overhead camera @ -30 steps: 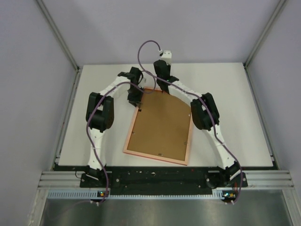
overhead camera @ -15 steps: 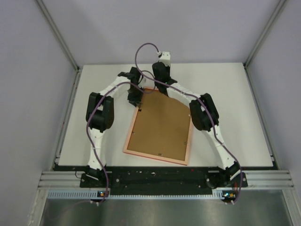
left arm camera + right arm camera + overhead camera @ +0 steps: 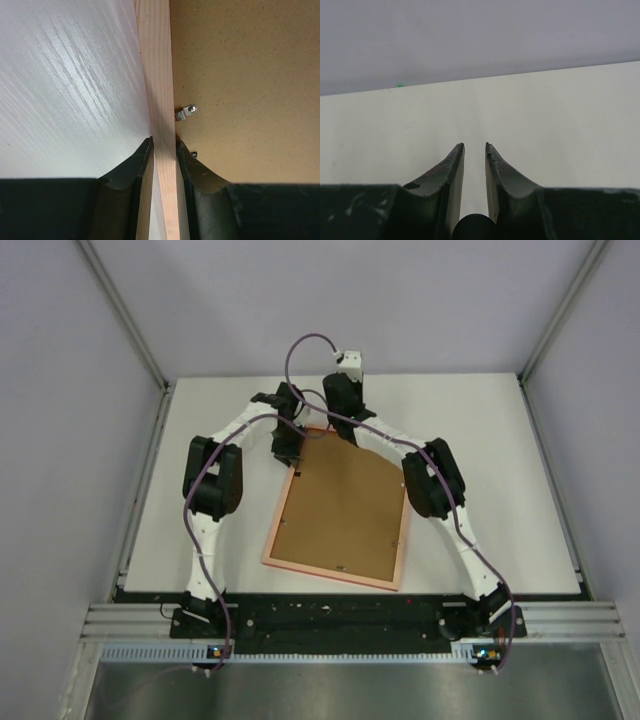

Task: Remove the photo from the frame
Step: Release the photo frame item from the photo frame.

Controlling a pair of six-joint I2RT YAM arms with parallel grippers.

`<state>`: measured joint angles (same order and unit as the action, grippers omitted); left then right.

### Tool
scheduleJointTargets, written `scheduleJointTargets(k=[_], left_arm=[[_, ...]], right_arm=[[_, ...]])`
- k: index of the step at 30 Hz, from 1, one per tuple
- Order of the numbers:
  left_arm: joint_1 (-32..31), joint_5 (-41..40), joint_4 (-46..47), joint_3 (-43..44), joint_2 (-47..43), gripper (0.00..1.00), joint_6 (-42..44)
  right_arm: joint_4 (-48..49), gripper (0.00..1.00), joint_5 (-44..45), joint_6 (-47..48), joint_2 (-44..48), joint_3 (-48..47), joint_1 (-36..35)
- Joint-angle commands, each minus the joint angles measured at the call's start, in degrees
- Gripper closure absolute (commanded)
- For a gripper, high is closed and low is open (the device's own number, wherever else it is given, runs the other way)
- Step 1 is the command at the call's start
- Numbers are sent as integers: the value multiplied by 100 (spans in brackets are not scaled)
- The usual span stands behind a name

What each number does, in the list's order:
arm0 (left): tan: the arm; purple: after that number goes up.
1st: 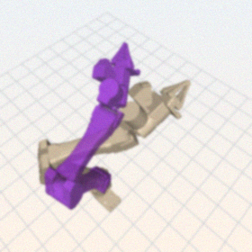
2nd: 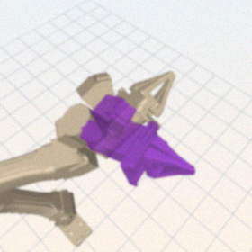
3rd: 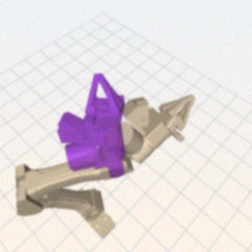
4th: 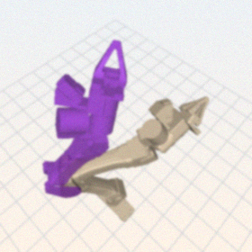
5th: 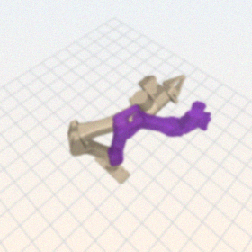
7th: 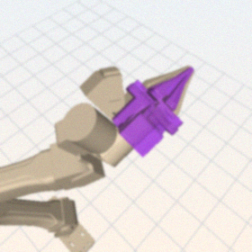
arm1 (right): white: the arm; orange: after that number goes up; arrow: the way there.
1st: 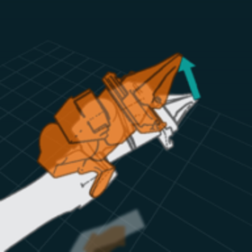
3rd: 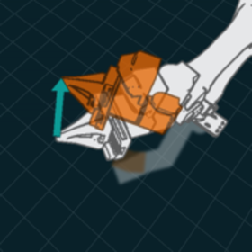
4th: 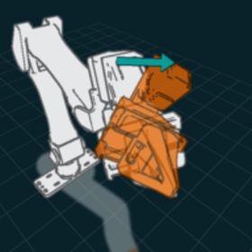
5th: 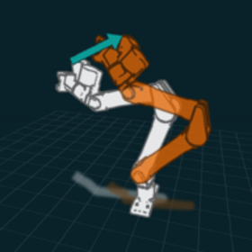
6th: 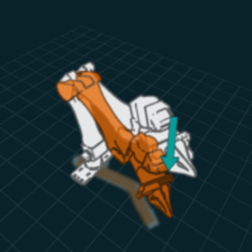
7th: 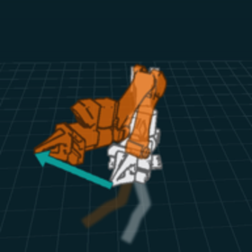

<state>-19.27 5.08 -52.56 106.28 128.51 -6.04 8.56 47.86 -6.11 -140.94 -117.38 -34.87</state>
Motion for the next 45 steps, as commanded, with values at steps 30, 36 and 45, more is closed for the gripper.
scheduleJointTargets(k=[30,36,45], left_arm=[[116,-157,-80,376,-405,69,226],[134,19,-80,376,-660,52,384],[160,81,-132,43,-1266,35,691]], right_arm=[[-1444,100,-1753,-189,1490,-171,16],[-1892,100,-2306,-487,1877,49,129],[-2569,100,-4177,-1042,2510,496,973]])
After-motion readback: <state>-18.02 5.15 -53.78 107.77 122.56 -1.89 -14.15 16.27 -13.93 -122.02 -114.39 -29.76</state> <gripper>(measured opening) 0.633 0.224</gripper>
